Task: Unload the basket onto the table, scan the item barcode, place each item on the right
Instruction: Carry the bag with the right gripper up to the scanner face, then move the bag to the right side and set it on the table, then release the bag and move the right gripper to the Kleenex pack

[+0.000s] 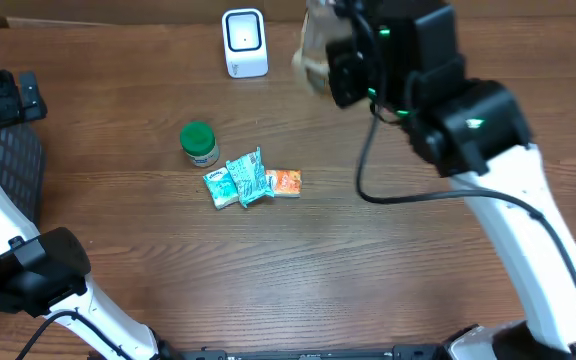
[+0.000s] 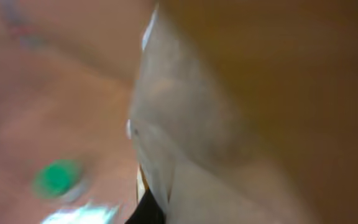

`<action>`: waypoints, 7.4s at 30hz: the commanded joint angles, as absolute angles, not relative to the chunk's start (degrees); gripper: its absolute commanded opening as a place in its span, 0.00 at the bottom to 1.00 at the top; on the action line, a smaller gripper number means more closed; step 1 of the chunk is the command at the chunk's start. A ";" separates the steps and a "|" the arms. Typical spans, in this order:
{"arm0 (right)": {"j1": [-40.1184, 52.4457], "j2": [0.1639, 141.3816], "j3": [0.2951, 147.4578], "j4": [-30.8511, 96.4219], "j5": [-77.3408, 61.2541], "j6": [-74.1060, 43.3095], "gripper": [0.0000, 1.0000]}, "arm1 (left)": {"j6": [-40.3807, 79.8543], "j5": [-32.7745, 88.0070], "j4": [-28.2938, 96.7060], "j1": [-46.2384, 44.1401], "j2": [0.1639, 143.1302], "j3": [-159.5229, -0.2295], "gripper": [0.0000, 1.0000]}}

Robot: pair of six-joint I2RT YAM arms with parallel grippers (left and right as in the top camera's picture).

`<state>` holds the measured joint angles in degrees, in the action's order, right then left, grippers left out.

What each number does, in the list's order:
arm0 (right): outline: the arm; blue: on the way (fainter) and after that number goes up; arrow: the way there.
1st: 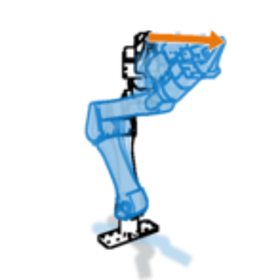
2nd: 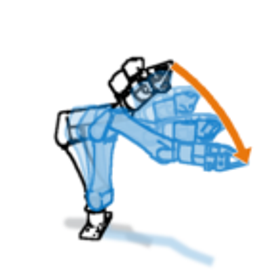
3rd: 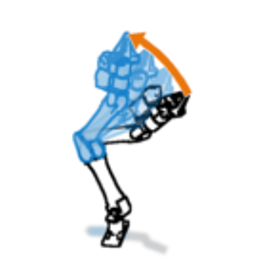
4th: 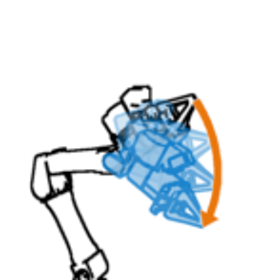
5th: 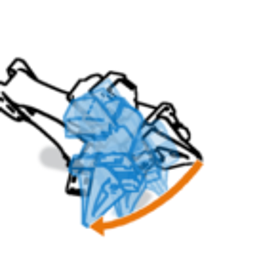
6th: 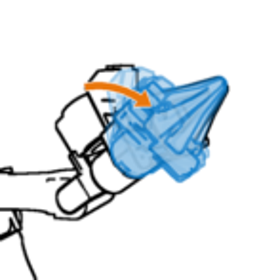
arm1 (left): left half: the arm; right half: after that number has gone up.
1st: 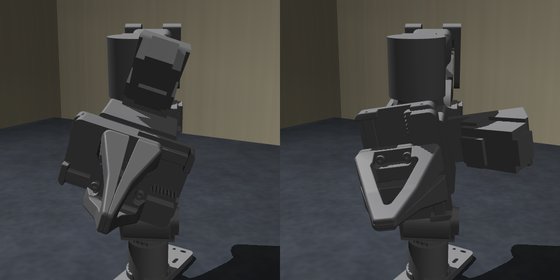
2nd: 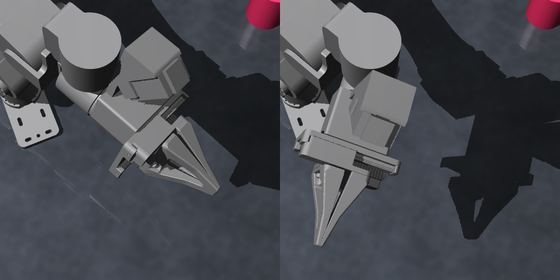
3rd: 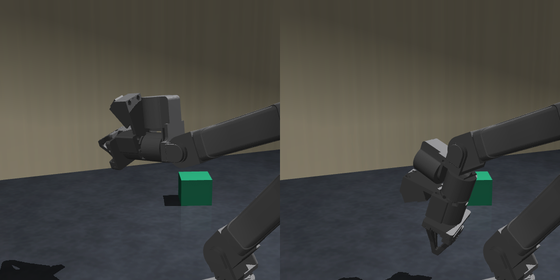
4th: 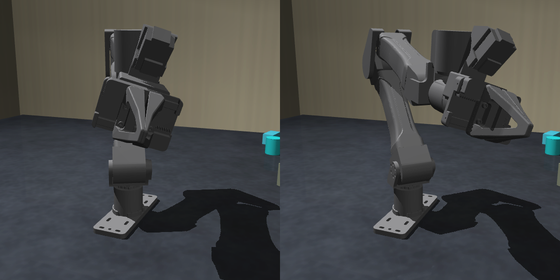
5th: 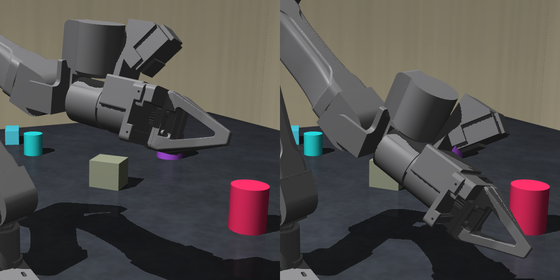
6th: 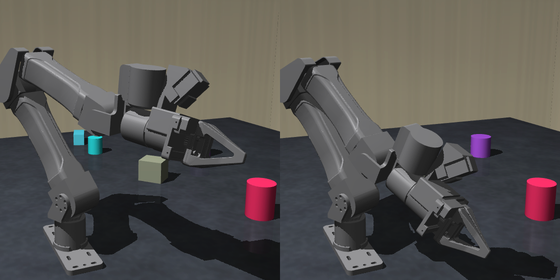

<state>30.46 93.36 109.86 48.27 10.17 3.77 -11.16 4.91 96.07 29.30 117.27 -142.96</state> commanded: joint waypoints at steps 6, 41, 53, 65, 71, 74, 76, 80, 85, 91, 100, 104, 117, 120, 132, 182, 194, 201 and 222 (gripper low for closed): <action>33.47 107.04 110.63 31.29 37.89 30.33 0.04 | -12.45 4.91 95.94 29.61 115.72 -144.09 1.00; 34.50 138.47 110.63 -5.48 34.85 61.80 0.04 | -12.43 4.91 95.94 29.61 115.72 -144.09 1.00; 35.99 131.66 110.65 -1.87 35.38 49.63 0.04 | -12.45 4.91 95.94 29.61 115.72 -144.09 0.99; 33.65 98.15 110.65 39.35 10.83 11.03 0.04 | -12.43 4.91 95.94 29.61 115.72 -144.09 1.00; 23.81 88.23 110.65 58.70 -8.62 -0.49 0.04 | -12.43 4.91 95.94 29.61 115.72 -144.09 0.99; 17.50 87.44 110.65 66.28 -16.27 -0.49 0.04 | -12.43 4.91 95.94 29.61 115.72 -144.09 1.00; 12.80 88.01 110.59 70.98 -21.15 -0.47 0.04 | -12.45 4.91 95.94 29.61 115.72 -144.09 0.99; 4.75 90.70 109.82 77.03 -26.72 -0.45 0.04 | -12.43 4.91 95.94 29.61 115.72 -144.09 1.00; -2.79 94.56 102.32 73.52 -30.02 -0.47 0.04 | -12.43 4.91 95.94 29.61 115.72 -144.09 0.99; -9.04 99.94 92.12 64.20 -36.42 -1.28 0.04 | -12.45 4.91 95.94 29.61 115.72 -144.09 0.99; -15.92 106.43 82.11 53.12 -36.58 -3.27 0.04 | -12.43 4.91 95.94 29.61 115.72 -144.09 0.99; -17.87 106.91 78.74 49.28 -36.07 -3.33 0.07 | -12.45 4.91 95.94 29.61 115.72 -144.09 0.99; -19.97 106.98 77.47 48.88 -33.98 -3.46 0.14 | -12.45 4.91 95.94 29.61 115.74 -144.09 0.99; -20.01 106.98 77.32 48.75 -30.83 -3.49 0.16 | -12.45 4.91 95.96 29.61 115.74 -144.09 0.99; -22.31 106.96 92.53 64.66 -23.09 -3.44 0.27 | -12.43 4.91 95.94 29.61 115.74 -144.09 1.00; 0.56 108.31 84.79 57.10 -21.71 -11.49 0.29 | -12.45 4.91 95.94 29.61 115.74 -144.09 1.00; 17.65 111.59 85.84 44.10 -23.49 -10.39 0.37 | -12.43 4.91 95.94 29.61 115.74 -144.09 1.00; 23.55 116.68 85.84 39.64 -19.94 -16.73 0.36 | -12.43 4.91 95.94 29.61 115.74 -144.09 0.99; 27.68 120.03 85.97 44.34 -28.14 -14.98 0.26 | -12.45 4.91 95.94 29.61 115.74 -144.09 1.00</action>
<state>27.44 120.14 84.86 43.70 -25.58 -15.68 -11.18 4.91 96.03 29.30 117.25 -142.98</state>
